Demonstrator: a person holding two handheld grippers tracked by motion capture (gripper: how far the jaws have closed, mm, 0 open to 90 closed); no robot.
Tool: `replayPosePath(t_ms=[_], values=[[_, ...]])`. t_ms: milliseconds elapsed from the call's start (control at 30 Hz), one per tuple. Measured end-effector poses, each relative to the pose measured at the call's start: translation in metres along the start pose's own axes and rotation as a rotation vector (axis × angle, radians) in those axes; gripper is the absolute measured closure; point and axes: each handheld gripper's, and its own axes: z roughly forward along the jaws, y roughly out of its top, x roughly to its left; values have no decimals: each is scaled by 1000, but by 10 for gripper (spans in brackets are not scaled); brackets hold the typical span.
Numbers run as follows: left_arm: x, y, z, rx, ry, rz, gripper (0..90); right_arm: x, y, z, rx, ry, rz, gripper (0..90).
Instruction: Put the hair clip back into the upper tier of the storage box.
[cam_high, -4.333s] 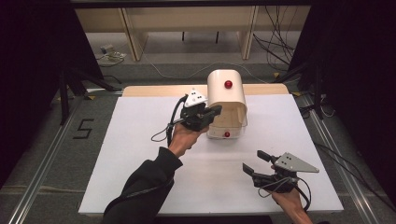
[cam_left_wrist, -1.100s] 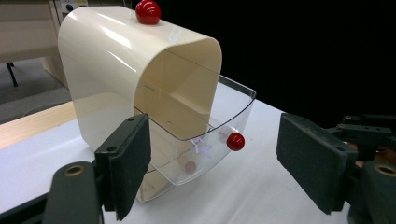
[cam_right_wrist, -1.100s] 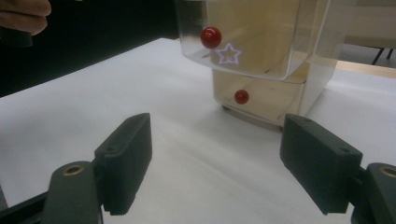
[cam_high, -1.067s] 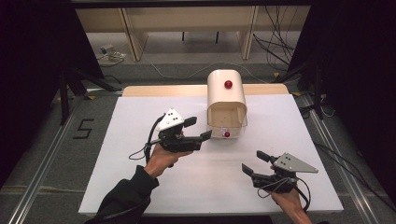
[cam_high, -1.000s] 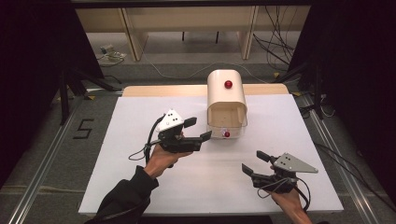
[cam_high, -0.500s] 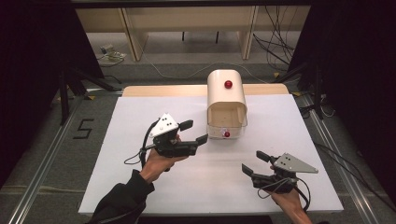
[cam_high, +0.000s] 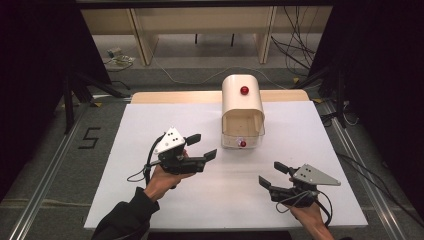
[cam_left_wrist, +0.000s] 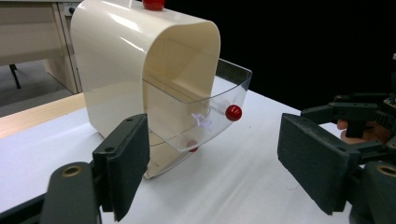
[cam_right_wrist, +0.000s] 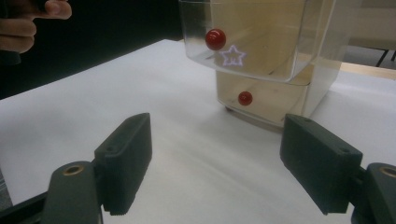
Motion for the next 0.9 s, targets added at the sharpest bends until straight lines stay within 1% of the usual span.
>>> replayPosePath(t_ms=[67, 300, 400, 567, 767, 900], values=[[1, -2, -3, -2, 6, -2, 251, 0, 0, 0, 2, 0, 1, 260], [2, -8, -11, -15, 3, -5, 251, 1, 0, 0, 3, 1, 2, 260], [3, -10, -13, -17, 2, 3, 251, 1, 0, 0, 2, 2, 2, 260], [3, -15, -16, -17, 2, 6, 251, 1, 0, 0, 1, 2, 2, 260], [3, -17, -21, -17, 3, 22, 248, 1, 0, 0, 2, 3, 1, 260], [3, -20, -24, -22, 6, 13, 243, 1, 0, 0, 2, 3, 0, 260]])
